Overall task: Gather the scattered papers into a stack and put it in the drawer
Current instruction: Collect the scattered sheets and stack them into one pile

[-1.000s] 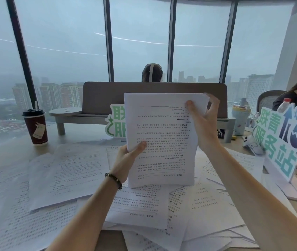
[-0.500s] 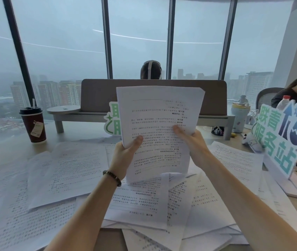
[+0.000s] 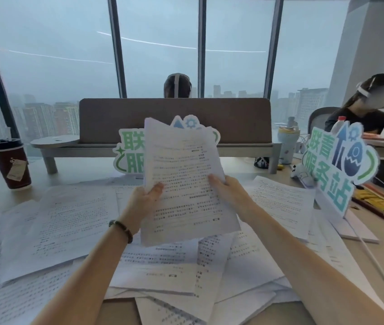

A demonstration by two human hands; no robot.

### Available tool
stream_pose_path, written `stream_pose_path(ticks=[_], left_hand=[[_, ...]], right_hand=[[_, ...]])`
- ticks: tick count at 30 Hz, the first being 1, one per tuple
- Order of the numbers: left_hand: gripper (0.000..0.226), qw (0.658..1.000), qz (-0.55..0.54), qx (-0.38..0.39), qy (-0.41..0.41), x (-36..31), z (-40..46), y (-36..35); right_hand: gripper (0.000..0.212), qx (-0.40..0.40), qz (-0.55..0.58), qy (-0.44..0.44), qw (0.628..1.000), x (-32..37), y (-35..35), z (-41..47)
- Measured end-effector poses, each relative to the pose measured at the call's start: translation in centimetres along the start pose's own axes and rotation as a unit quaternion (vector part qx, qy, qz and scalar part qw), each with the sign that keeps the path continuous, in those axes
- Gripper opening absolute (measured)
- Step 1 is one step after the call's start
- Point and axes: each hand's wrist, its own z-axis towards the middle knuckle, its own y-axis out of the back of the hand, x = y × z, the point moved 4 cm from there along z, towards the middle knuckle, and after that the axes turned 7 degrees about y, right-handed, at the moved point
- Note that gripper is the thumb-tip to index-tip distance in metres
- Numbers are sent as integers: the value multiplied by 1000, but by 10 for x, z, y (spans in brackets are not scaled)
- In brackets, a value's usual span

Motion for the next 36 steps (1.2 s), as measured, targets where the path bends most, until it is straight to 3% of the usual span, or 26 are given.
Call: stream_pose_path(ticks=[2,4,7,9,16,21,25,31,36], left_hand=[[25,996,-26,46,71,13,5,0],[27,989,-15,63,135,26,8,2],[34,971,130,42,195,43,14,6],[38,956,204,26,210,47,17,8],[37,953,211,22,215,53,22,9],[36,959,186,27,211,51,18,8],[32,963,167,25,208,48,14,4],[28,973,101,42,204,43,10,2],[28,978,18,45,204,39,13,10]], right_hand=[[57,7,-182,-29,983,-10,10,1],[66,15,-353,-71,933,-26,24,-3],[71,35,-463,-176,868,-55,44,-9],[71,66,-462,-199,862,-69,50,-8],[53,77,-455,-161,872,-64,36,-5],[23,64,-383,-122,914,-62,34,1],[37,34,-275,-116,954,-53,37,-1],[61,-6,-230,-119,966,-63,36,-2],[59,-60,-156,-129,977,-63,48,2]])
